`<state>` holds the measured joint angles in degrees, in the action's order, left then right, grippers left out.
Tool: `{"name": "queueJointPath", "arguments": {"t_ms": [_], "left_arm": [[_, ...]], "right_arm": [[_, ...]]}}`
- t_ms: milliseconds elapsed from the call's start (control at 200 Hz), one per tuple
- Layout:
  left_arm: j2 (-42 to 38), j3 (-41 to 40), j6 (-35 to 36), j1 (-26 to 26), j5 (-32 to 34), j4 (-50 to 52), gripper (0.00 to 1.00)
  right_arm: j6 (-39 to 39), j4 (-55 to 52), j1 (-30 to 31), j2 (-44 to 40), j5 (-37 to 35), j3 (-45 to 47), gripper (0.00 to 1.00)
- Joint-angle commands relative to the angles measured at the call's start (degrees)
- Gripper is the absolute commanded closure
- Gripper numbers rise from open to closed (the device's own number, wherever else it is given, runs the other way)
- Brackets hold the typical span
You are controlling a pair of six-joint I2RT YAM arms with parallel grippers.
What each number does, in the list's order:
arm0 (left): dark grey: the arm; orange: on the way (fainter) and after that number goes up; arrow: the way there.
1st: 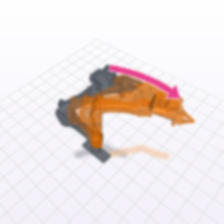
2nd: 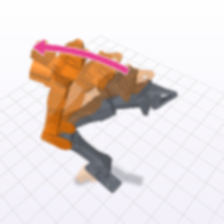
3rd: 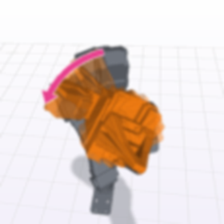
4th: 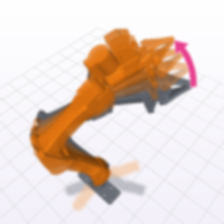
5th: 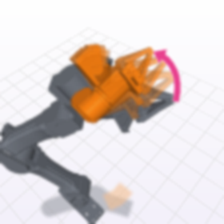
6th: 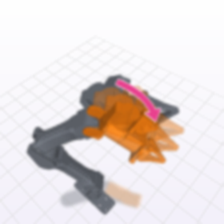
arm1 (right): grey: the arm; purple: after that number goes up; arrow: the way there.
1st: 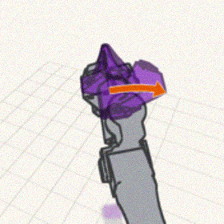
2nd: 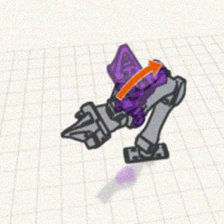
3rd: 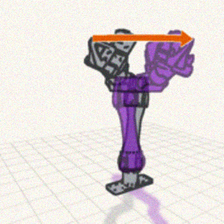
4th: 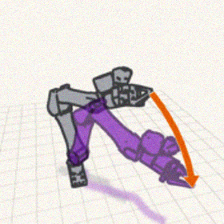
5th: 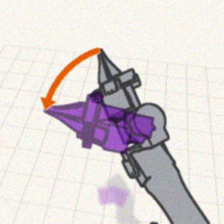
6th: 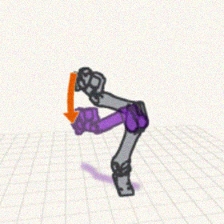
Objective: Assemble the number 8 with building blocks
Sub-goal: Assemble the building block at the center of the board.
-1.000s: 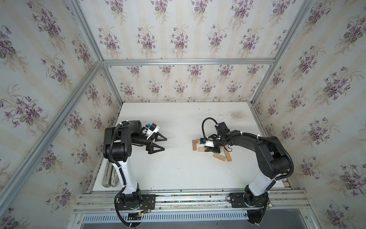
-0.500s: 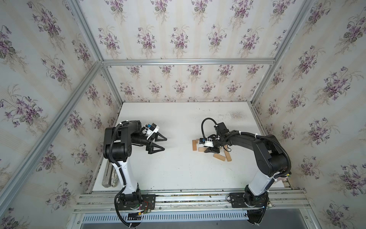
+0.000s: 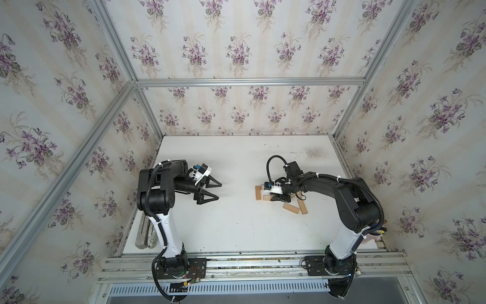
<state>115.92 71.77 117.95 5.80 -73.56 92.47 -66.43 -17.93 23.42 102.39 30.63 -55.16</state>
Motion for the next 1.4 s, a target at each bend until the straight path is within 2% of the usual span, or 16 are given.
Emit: {"name": "queueJointPath", "arguments": {"t_ms": [0,170,525,1394], "left_arm": [[-0.1,0.1,21.9,0.0,-0.3,9.8,0.00],[-0.1,0.1,21.9,0.1,-0.3,9.8,0.00],[-0.1,0.1,22.0,0.1,-0.3,9.8,0.01],[-0.1,0.1,21.9,0.0,-0.3,9.8,0.00]], "right_arm": [[-1.3,-1.1,0.5,0.4,1.0,-0.2,0.69],[-1.6,-1.2,0.8,0.8,0.7,-0.5,0.68],[-1.6,-1.4,1.0,1.6,1.4,-1.5,0.73],[-1.1,-1.3,2.0,2.0,1.1,-1.9,0.73]]}}
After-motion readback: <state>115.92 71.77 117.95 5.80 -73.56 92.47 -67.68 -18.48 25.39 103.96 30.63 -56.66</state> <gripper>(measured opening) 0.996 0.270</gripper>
